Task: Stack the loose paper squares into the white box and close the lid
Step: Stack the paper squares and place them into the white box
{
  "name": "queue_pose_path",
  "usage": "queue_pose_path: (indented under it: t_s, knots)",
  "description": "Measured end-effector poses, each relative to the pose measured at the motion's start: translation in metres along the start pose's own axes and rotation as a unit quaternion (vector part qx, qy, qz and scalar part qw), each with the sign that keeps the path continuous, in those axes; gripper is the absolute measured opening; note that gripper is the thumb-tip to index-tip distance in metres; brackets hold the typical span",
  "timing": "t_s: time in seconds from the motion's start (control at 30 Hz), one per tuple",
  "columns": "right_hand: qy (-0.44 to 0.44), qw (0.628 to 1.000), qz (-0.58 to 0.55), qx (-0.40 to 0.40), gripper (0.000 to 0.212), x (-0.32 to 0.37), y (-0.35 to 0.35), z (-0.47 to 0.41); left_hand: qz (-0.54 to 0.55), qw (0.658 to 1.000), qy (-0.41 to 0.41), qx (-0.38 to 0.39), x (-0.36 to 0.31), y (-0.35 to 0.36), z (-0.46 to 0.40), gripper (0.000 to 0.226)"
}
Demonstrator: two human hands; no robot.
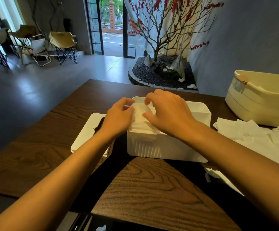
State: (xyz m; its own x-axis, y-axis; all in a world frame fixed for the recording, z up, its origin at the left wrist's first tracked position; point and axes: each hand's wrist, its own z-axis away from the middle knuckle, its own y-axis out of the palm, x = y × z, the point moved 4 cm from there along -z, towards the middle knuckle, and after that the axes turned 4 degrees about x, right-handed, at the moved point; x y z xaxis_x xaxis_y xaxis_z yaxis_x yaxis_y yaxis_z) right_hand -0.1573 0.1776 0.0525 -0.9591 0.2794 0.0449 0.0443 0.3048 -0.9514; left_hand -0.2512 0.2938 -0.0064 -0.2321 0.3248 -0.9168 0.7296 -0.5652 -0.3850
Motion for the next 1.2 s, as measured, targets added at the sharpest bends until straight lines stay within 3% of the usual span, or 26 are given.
queue_pose_path:
  t_s: [0.13,0.33,0.47,0.63,0.87,1.07,1.2]
  knots:
    - [-0.063,0.998,-0.023,0.020,0.034,0.006,0.003,0.000,-0.013,1.000,0.008,-0.006,0.001,0.000,-0.001,0.022]
    - [-0.025,0.964,-0.137,0.225,0.049,0.004,0.025,-0.004,-0.019,1.000,0.017,-0.008,0.002,0.001,-0.002,0.026]
    - [-0.034,0.960,-0.108,0.255,0.041,0.009,0.031,-0.011,-0.027,0.999,0.022,-0.015,0.003,0.002,-0.003,0.028]
    - [-0.024,0.963,-0.111,0.245,0.023,0.010,0.044,-0.021,-0.036,0.999,0.025,-0.025,0.002,0.002,-0.003,0.028]
    - [0.027,0.968,-0.168,0.185,0.035,-0.001,0.035,-0.014,-0.054,0.998,0.020,-0.036,-0.006,0.003,-0.001,0.029]
    - [0.085,0.983,-0.155,0.055,0.019,-0.025,0.009,0.002,-0.170,0.985,0.033,-0.020,-0.031,0.001,-0.002,0.020]
    - [0.094,0.977,-0.187,0.025,0.018,-0.045,-0.005,0.022,-0.309,0.941,0.121,-0.064,-0.067,0.009,0.017,0.024]
